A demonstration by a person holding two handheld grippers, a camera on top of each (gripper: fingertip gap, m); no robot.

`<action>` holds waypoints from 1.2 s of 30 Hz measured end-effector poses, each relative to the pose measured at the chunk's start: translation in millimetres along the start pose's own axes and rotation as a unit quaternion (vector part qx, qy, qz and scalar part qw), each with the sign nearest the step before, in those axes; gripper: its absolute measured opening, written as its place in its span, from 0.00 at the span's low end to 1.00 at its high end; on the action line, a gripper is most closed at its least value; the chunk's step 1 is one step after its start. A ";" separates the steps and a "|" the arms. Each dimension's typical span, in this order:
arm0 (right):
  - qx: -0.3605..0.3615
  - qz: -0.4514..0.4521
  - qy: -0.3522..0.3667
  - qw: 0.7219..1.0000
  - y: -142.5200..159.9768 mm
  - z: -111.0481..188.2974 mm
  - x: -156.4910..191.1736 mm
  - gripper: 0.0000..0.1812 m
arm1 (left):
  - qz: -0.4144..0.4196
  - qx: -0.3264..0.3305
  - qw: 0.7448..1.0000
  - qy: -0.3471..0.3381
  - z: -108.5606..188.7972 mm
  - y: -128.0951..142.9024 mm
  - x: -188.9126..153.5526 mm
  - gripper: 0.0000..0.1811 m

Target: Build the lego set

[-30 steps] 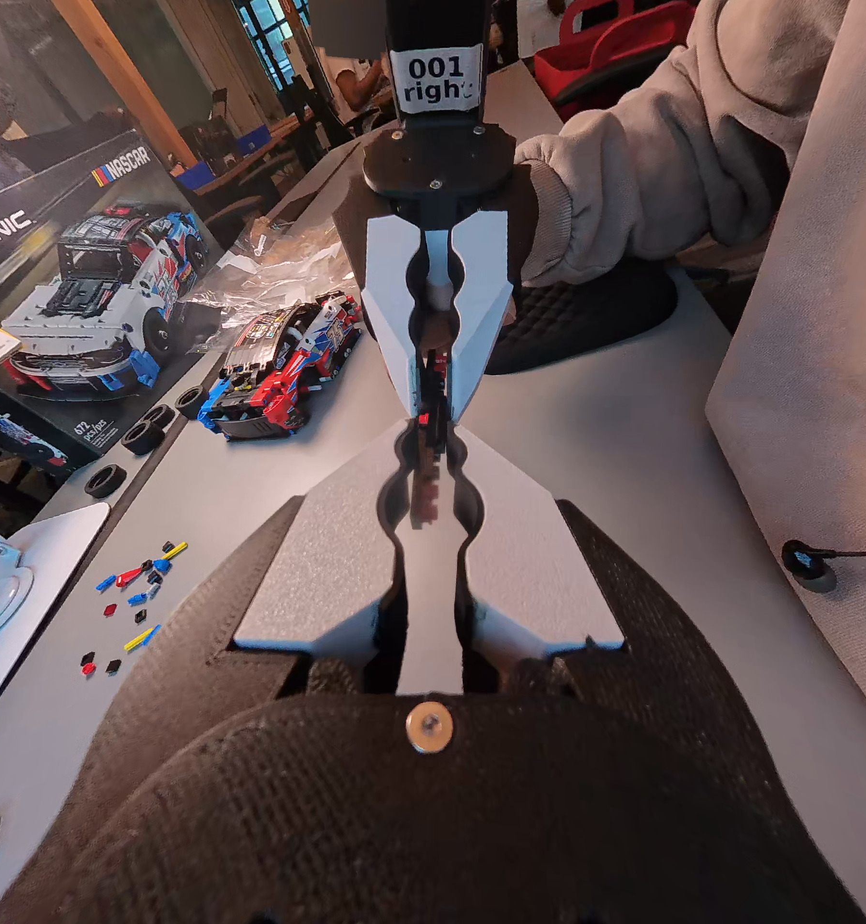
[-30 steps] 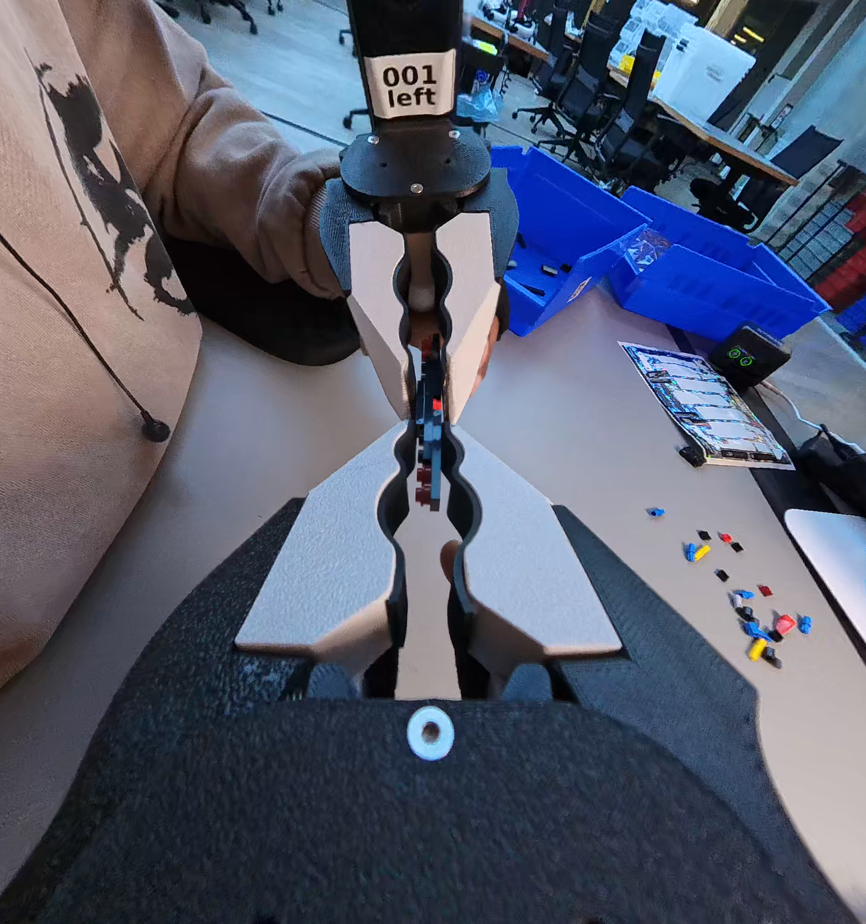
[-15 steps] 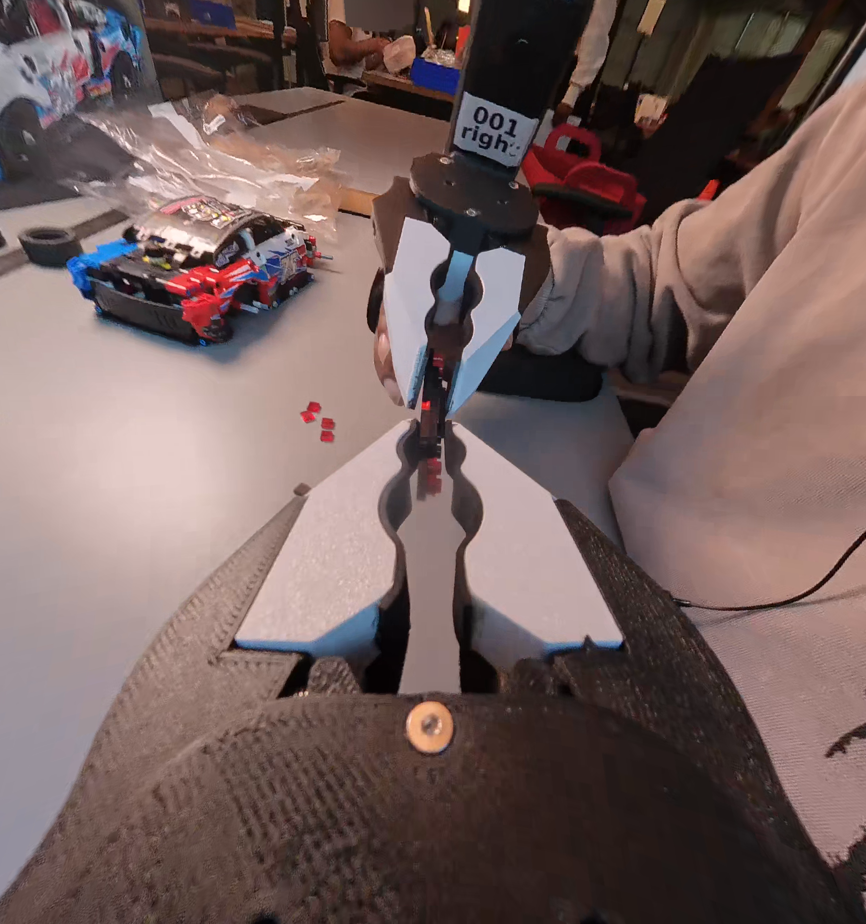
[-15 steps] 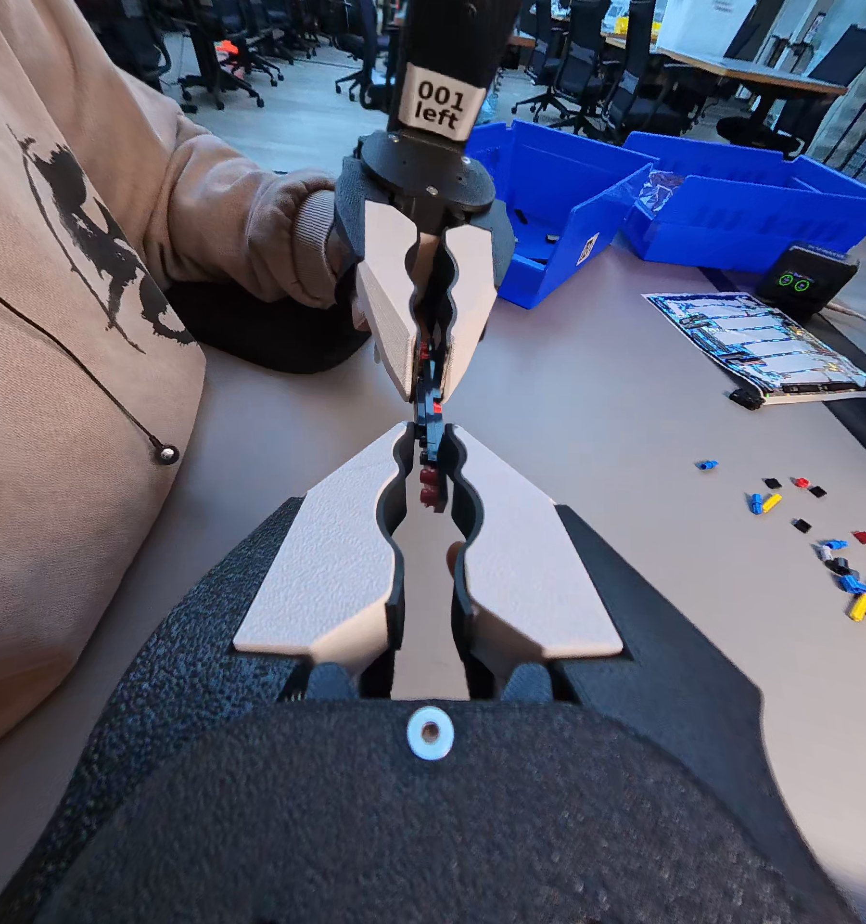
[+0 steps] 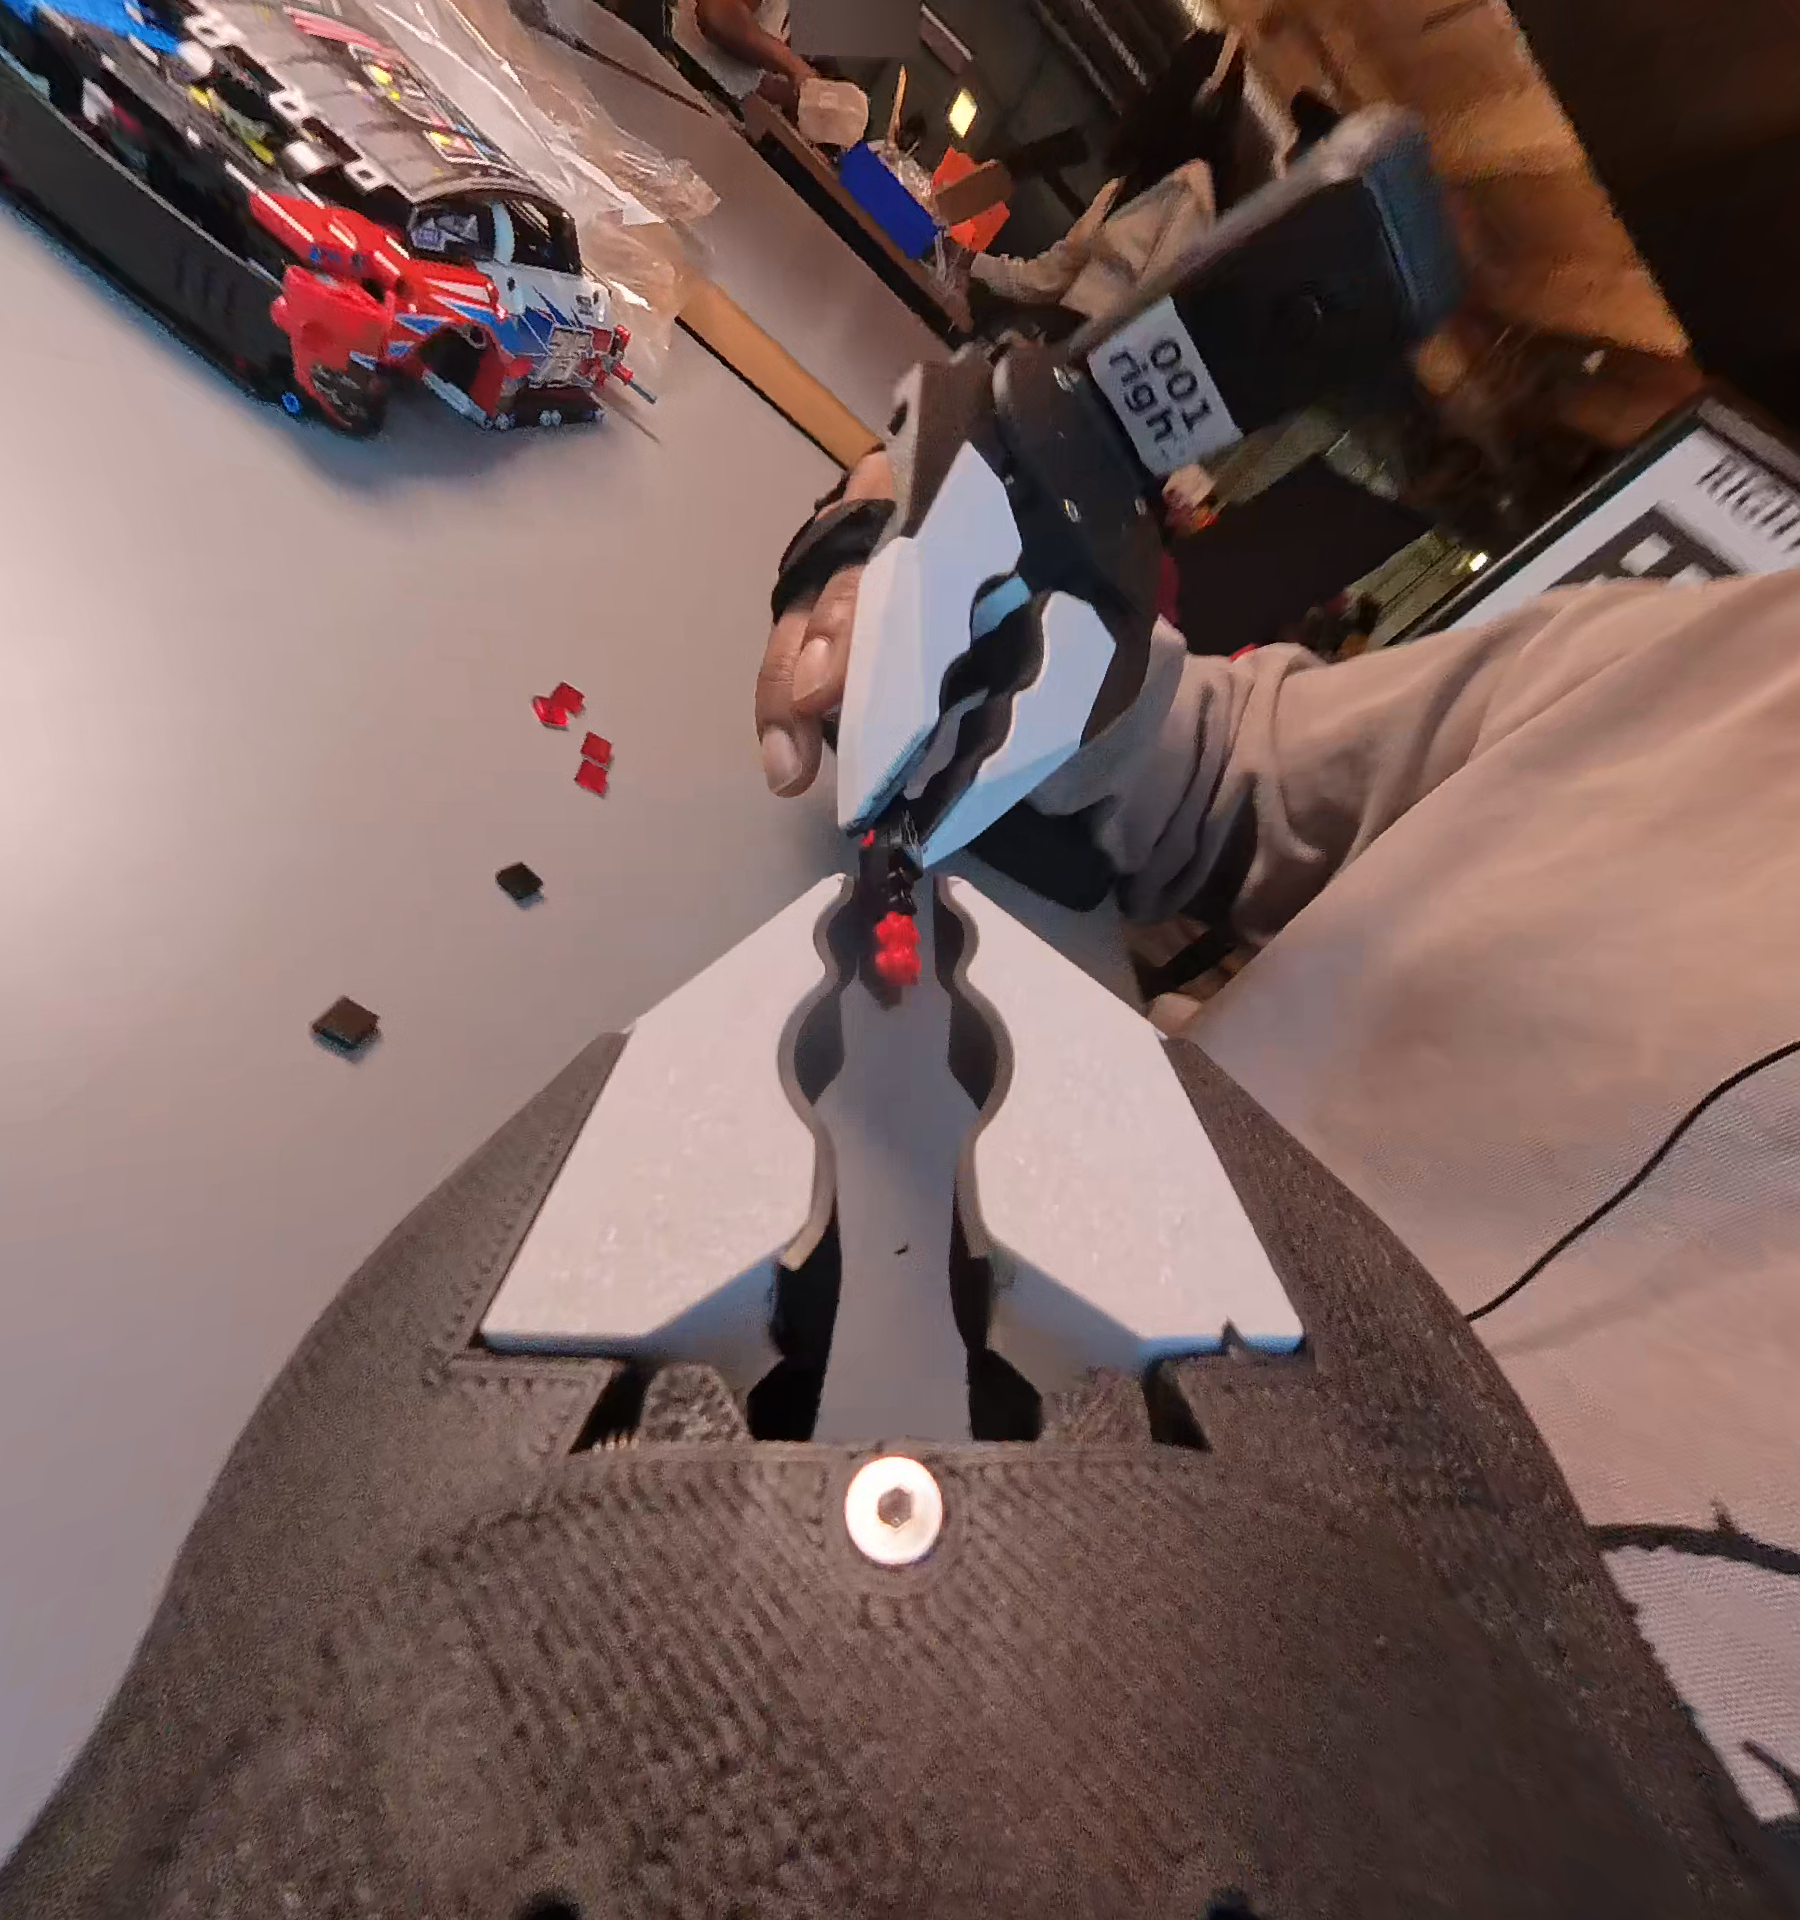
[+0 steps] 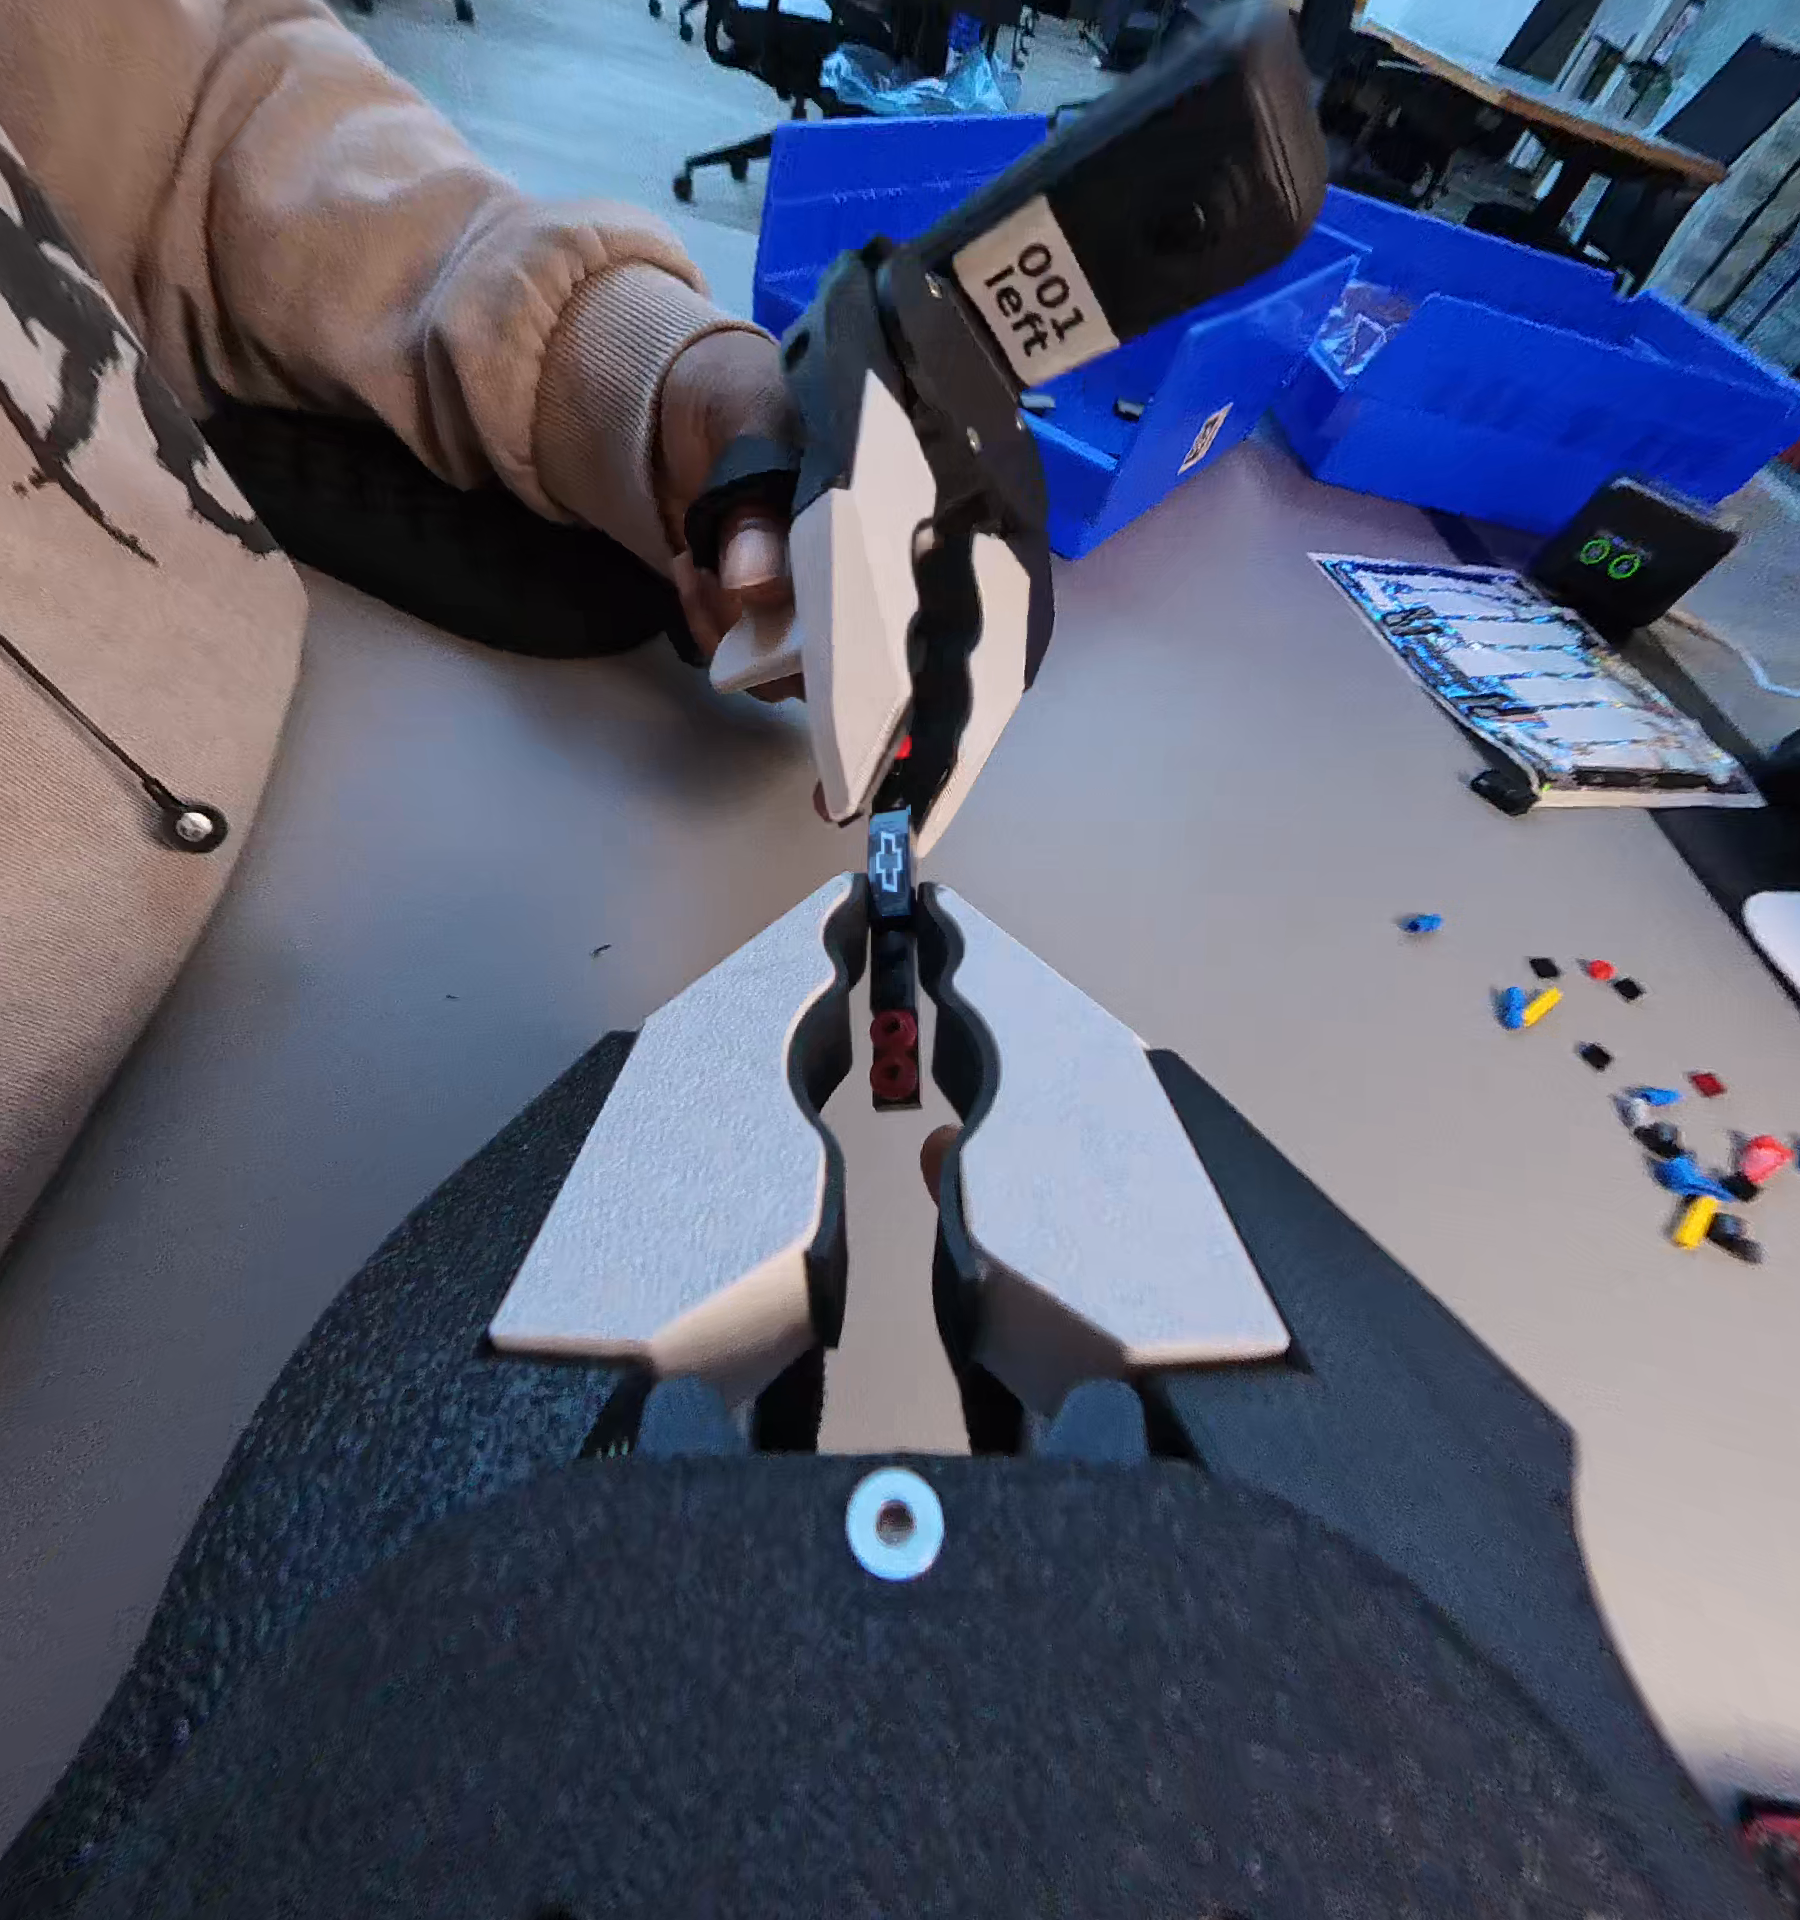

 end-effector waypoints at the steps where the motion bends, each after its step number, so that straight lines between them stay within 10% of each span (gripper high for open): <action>1: 0.003 -0.026 -0.013 1.000 3.8 1.3 -0.8 0.03 | -0.042 0.012 0.999 -0.019 0.5 1.5 0.7 0.11; 10: 0.063 -0.107 -0.082 0.989 31.0 -11.4 15.4 0.03 | -0.294 0.147 0.935 -0.134 -11.0 39.9 16.2 0.03; 36: 0.182 -0.048 -0.056 0.981 58.6 -10.0 23.7 0.03 | -0.309 0.209 0.916 -0.152 -8.7 57.6 27.0 0.03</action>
Point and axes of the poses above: each gripper's, where its closed fingertips meet, z back along the fingers, y out of its underside, x = y × z across the jaws, the point moved 2 cm from there along z, back along the fingers, and after that the axes turned 2 degrees about -y, right-handed, at the moved point
